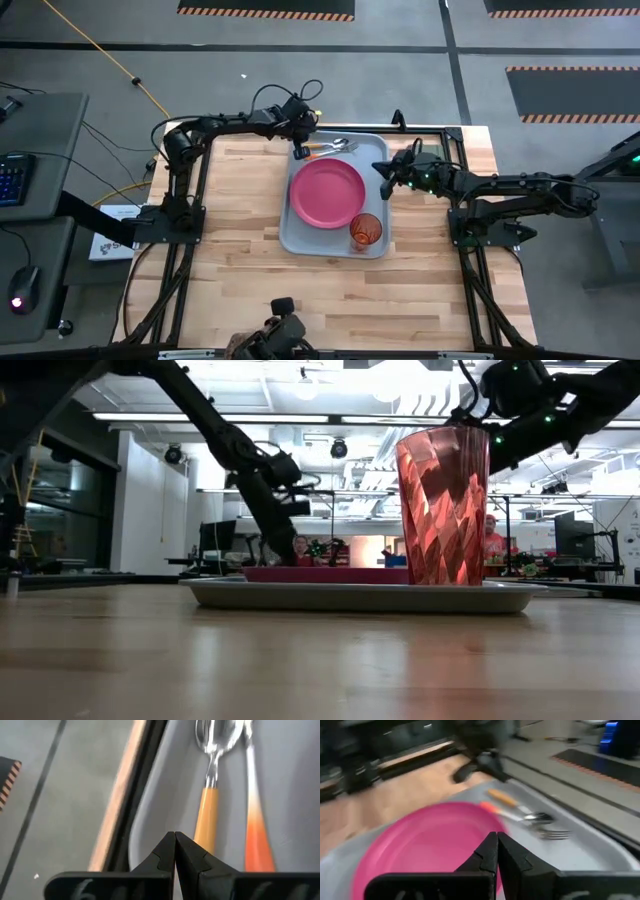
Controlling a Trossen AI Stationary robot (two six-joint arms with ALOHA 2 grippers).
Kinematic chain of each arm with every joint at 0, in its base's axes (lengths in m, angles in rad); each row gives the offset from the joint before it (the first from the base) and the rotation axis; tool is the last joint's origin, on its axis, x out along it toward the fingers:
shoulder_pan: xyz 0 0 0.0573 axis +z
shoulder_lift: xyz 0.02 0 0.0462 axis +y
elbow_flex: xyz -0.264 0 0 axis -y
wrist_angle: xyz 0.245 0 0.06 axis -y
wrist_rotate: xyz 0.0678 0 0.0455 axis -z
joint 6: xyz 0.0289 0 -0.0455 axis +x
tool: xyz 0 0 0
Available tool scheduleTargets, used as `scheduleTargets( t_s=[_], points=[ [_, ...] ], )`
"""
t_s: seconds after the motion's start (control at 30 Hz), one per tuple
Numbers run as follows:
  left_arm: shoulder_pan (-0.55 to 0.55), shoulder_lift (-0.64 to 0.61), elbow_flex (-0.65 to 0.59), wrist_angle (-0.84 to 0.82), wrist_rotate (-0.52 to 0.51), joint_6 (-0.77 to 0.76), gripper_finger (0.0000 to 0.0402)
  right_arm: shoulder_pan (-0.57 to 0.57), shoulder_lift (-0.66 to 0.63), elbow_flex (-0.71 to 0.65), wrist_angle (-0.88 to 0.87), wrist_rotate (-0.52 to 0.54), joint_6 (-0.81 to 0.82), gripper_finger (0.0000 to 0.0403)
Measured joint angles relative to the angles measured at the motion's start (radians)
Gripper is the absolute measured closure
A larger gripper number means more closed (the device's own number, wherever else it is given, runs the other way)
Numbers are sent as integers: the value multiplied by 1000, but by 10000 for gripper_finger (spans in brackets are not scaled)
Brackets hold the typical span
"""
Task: Pick and place plate/cup/fork/spoon on tray
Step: Adjust the fork on the gray serving tray
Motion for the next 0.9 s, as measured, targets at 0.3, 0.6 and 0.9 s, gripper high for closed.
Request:
scheduleTargets(
  t_s=[0.3, 0.6, 0.9],
  points=[
    [30, -187, -1, -31, 195, -138, 401, -176, 131, 254, -271, 63, -59, 402],
    [-12, -427, -317, 263, 330, -286, 401, -426, 525, 428, -301, -271, -7, 403],
    [-87, -664, -674, 683, 304, -446, 401, -432, 773, 611, -378, -222, 60, 403]
  ],
)
